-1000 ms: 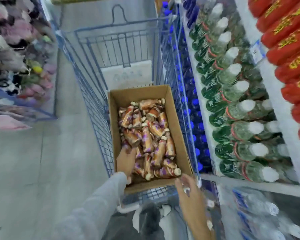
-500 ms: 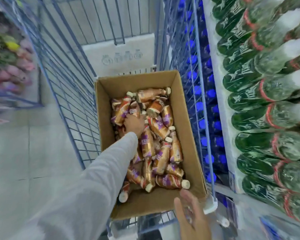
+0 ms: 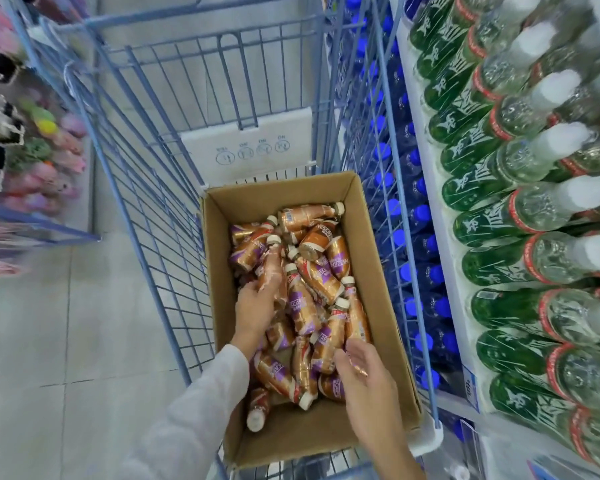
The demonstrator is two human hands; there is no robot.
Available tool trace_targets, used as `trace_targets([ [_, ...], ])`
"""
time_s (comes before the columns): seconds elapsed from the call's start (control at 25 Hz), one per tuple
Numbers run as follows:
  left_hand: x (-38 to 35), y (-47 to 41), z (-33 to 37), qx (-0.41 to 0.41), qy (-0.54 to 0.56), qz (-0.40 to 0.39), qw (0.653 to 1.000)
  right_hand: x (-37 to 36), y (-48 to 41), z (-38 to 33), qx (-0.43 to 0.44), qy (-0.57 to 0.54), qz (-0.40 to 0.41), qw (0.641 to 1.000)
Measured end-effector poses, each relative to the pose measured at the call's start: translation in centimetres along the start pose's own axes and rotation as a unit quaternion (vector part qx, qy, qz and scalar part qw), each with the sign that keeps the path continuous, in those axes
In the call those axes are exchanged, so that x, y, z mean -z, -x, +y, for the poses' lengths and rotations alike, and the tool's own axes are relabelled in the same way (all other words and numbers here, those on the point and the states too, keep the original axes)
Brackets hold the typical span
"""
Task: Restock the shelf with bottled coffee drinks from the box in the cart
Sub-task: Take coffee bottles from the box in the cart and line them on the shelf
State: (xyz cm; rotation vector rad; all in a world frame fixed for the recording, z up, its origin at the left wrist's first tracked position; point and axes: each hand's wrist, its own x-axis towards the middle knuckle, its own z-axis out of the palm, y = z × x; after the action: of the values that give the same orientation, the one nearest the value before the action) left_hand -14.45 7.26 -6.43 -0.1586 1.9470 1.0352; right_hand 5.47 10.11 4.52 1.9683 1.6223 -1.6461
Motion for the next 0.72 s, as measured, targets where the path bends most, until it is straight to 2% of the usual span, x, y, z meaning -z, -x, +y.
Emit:
trace_targets([
  [0.16,5.2,7.7,-2.0,0.038,0.097,-0.031,0.994,-2.7,-9.9,-5.2,0.024,-0.024,0.016,0.999],
  [0.24,7.4,10.1,-3.0,0.054,0.128,-0.005,0.990,-4.2,-15.8,-8.2,-0.002,-0.045,0.030,0.999],
  [0.4,11.2,12.8,-4.9,0.080,0.117,0.026,0.990,-7.5,-24.8,-11.6,-0.061,-0.056,0.047,0.995],
  [0.52,13.3,14.4,-5.2,0.022,0.087,0.004,0.996,-9.3,-27.4,-11.3,-0.075,-0.073,0.063,0.993],
  [0.6,14.1,14.4,-5.9,0.035,0.100,0.027,0.994,-9.4,-27.1,-11.0,-0.077,-0.098,0.049,0.991],
  [0.72,13.9,14.3,-5.5,0.060,0.119,0.052,0.990,-7.7,-24.1,-10.0,-0.098,-0.218,0.000,0.971],
])
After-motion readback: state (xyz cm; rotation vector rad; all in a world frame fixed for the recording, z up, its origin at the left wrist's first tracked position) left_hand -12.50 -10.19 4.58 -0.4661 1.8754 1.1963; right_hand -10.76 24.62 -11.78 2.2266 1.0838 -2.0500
